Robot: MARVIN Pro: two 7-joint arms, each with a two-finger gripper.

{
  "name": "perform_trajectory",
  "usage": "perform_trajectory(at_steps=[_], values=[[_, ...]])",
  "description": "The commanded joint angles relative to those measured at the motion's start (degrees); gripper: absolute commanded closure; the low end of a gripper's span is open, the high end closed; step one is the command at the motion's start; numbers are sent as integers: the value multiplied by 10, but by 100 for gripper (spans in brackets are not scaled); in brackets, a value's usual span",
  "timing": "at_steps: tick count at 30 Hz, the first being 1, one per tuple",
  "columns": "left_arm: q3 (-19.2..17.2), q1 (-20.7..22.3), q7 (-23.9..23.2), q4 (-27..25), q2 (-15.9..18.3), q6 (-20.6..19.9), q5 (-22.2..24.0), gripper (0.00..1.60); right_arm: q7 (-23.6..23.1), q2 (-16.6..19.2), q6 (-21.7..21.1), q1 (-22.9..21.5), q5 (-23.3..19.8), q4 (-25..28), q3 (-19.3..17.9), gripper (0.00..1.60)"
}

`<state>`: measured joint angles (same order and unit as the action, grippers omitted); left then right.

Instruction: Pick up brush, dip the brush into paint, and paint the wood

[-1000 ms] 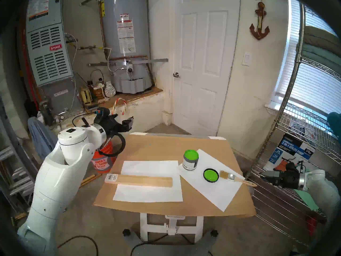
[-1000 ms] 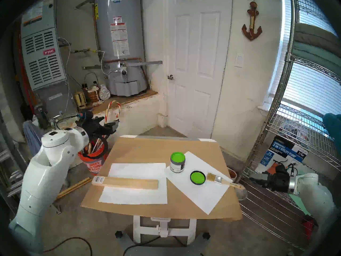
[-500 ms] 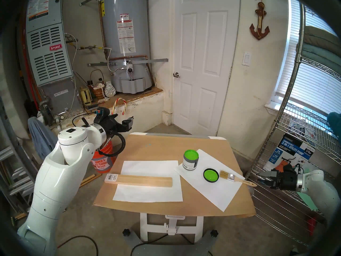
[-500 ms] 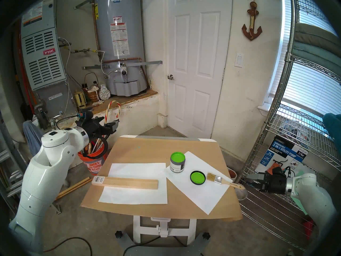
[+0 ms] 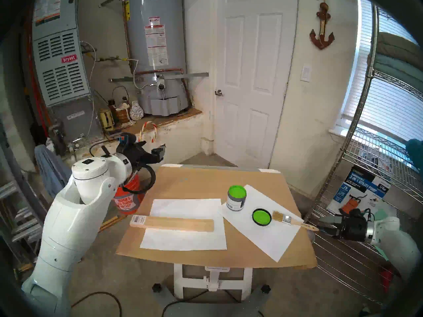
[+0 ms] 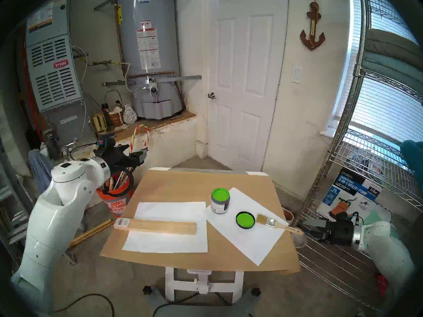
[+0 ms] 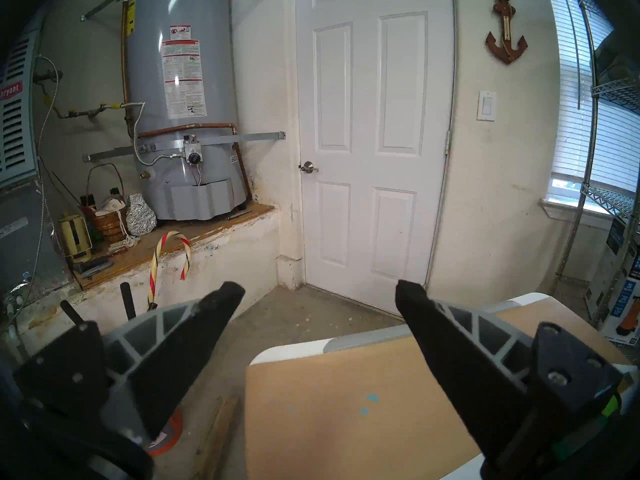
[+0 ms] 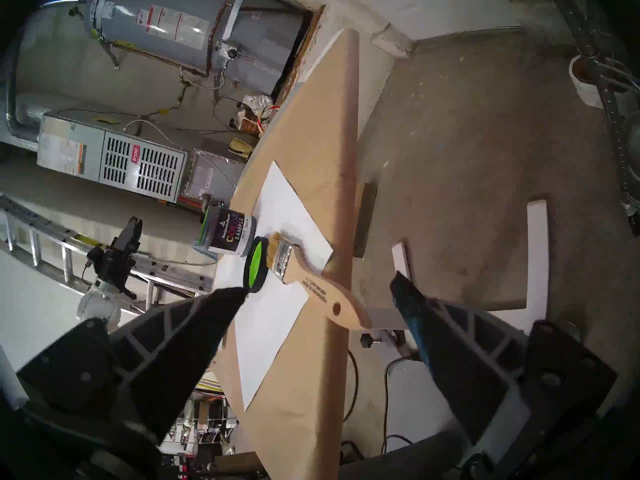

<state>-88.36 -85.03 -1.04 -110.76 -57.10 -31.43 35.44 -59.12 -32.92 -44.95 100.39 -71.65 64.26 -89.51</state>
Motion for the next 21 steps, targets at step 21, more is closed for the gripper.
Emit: perform_trajectory(at_steps=[21], values=[[-5, 5, 0, -10, 1, 2, 1, 0, 4, -17, -10, -6, -5, 13, -6, 0]])
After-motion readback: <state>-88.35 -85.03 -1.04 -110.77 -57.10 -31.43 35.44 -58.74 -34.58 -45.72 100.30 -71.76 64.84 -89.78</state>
